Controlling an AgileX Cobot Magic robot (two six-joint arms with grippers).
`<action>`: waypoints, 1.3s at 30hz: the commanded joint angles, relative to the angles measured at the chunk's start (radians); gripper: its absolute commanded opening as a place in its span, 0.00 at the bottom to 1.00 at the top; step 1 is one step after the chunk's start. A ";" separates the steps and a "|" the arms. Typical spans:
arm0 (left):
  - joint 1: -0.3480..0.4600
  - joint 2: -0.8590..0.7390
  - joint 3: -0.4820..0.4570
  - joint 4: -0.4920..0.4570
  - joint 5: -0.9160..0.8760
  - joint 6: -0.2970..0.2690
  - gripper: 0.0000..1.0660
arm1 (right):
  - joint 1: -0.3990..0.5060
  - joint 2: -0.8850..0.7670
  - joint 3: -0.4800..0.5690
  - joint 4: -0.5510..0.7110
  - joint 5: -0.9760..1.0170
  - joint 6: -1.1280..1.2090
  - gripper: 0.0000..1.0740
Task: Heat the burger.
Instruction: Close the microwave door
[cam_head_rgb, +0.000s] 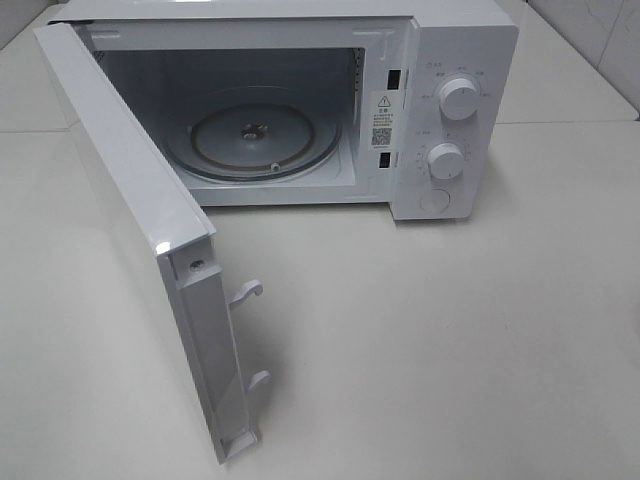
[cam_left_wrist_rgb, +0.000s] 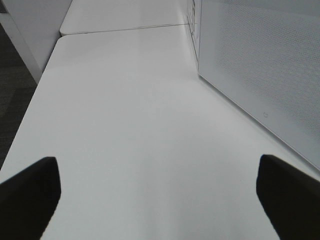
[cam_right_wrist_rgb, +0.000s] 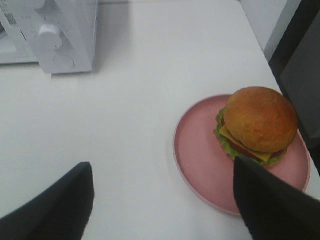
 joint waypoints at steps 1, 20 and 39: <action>-0.002 -0.020 0.002 -0.009 -0.009 -0.006 0.95 | -0.003 -0.132 -0.005 0.010 0.012 -0.021 0.71; -0.002 -0.020 0.002 -0.009 -0.009 -0.006 0.95 | -0.002 -0.288 0.128 0.096 0.004 -0.229 0.88; -0.002 -0.019 0.002 -0.008 -0.009 -0.006 0.95 | -0.001 -0.328 0.142 0.109 -0.015 -0.219 0.85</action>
